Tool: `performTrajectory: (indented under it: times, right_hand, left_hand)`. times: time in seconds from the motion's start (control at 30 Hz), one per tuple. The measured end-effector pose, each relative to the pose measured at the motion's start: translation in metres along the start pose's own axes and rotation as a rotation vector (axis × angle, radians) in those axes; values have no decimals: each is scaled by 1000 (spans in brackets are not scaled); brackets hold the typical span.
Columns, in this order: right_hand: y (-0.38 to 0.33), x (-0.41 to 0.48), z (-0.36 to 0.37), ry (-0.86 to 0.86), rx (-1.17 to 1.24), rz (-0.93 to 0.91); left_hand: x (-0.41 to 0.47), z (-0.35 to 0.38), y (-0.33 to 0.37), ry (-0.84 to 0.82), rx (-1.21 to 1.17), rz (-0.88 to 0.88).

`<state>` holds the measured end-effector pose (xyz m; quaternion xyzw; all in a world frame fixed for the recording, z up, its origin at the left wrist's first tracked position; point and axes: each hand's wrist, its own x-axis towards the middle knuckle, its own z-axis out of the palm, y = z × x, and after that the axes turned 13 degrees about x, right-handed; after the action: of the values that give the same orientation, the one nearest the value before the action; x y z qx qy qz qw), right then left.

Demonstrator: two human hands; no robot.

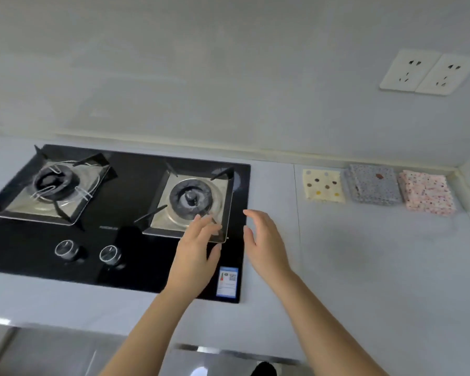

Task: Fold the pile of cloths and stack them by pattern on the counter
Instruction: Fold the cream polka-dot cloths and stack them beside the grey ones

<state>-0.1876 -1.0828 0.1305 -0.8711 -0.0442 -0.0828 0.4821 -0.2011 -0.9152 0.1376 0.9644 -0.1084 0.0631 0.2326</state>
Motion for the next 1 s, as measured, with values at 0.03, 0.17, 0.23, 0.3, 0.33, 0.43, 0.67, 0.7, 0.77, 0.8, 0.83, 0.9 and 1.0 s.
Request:
performTrajectory:
  times: [0.03,0.17,0.23,0.3,0.33,0.43,0.67,0.7,0.77,0.8,0.83,0.9,1.0]
  right_hand:
    - [-17,-9,14,2,20,-4]
    - [-90,-51,93,-12,100,2]
    - [-126,-68,136,-66,116,7]
    - [-154,-76,169,-137,122,-15]
    - [-173,-79,190,-171,130,-35]
    - [-206,-78,228,-219,151,-63]
    - [-240,-40,310,-297,174,-67]
    - [-241,-32,323,-305,193,-58]
    - [-245,-14,350,-318,216,-49]
    - [-248,-1,370,-329,222,-48]
    - [-252,10,384,-339,221,-49]
    - [-264,34,413,-366,223,-34]
    - [-286,68,456,-424,213,-45]
  left_hand:
    - [-16,-14,-15,17,-6,-12]
    - [-99,-74,-90,47,-42,-141]
    - [-139,-102,-125,62,-25,-192]
    - [-160,-126,-153,93,-31,-274]
    - [-172,-143,-172,115,-37,-316]
    - [-183,-172,-207,170,-55,-372]
    - [-190,-207,-300,252,-117,-555]
    - [-186,-210,-314,256,-109,-564]
    - [-175,-216,-342,261,-94,-582]
    - [-168,-220,-361,255,-93,-595]
    - [-161,-224,-376,247,-93,-608]
    - [-145,-237,-405,230,-87,-630]
    - [-122,-259,-448,262,-70,-638]
